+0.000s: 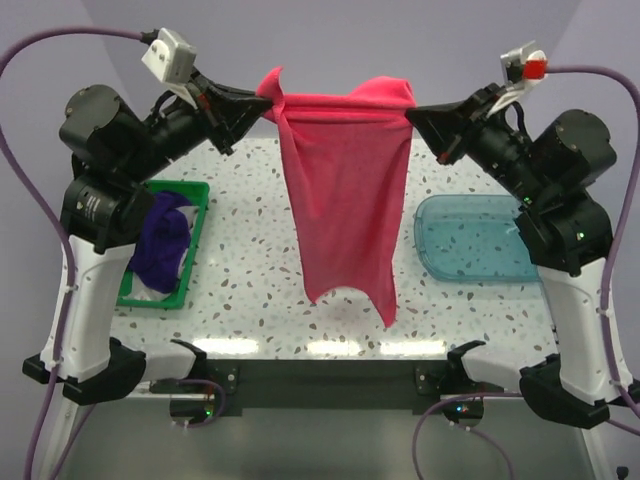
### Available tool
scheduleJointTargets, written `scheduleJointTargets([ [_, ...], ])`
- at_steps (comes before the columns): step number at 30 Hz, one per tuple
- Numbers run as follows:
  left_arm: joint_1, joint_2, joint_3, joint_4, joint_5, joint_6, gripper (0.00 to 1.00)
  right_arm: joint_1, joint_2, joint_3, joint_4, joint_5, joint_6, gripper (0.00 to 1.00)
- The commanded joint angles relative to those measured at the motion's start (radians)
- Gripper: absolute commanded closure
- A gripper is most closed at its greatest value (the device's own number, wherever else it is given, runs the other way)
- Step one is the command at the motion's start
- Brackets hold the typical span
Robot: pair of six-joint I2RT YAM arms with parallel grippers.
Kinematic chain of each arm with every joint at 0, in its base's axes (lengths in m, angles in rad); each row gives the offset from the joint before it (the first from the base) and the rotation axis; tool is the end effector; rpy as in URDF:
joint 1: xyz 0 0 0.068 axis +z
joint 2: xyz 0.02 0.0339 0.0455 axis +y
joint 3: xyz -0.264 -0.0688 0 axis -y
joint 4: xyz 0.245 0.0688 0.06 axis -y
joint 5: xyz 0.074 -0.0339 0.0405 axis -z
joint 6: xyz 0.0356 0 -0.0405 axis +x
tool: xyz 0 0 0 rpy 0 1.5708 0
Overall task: Fold and stack the towels
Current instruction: Flatten out the crumpled towel
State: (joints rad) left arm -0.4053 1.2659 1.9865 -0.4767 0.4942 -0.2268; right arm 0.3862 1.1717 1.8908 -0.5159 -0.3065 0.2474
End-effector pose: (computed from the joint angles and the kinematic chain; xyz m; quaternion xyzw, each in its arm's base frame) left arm 0.1656 -0.0894 0.5975 0.2452 0.5776 -0.3806 0.6793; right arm 0.1515 0.0732 0.5851 -0.1613 0.6146 0.3303 0.6979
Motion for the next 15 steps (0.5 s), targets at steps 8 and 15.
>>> scheduleJointTargets([
  [8,0.078,0.258,-0.196,0.022,-0.396,0.038,1.0,-0.043,0.213,-0.206,0.091,0.2,0.07,1.0],
  [15,0.204,0.536,-0.417,0.278,-0.379,0.015,0.86,-0.03,0.5,-0.303,0.253,0.305,0.078,1.0],
])
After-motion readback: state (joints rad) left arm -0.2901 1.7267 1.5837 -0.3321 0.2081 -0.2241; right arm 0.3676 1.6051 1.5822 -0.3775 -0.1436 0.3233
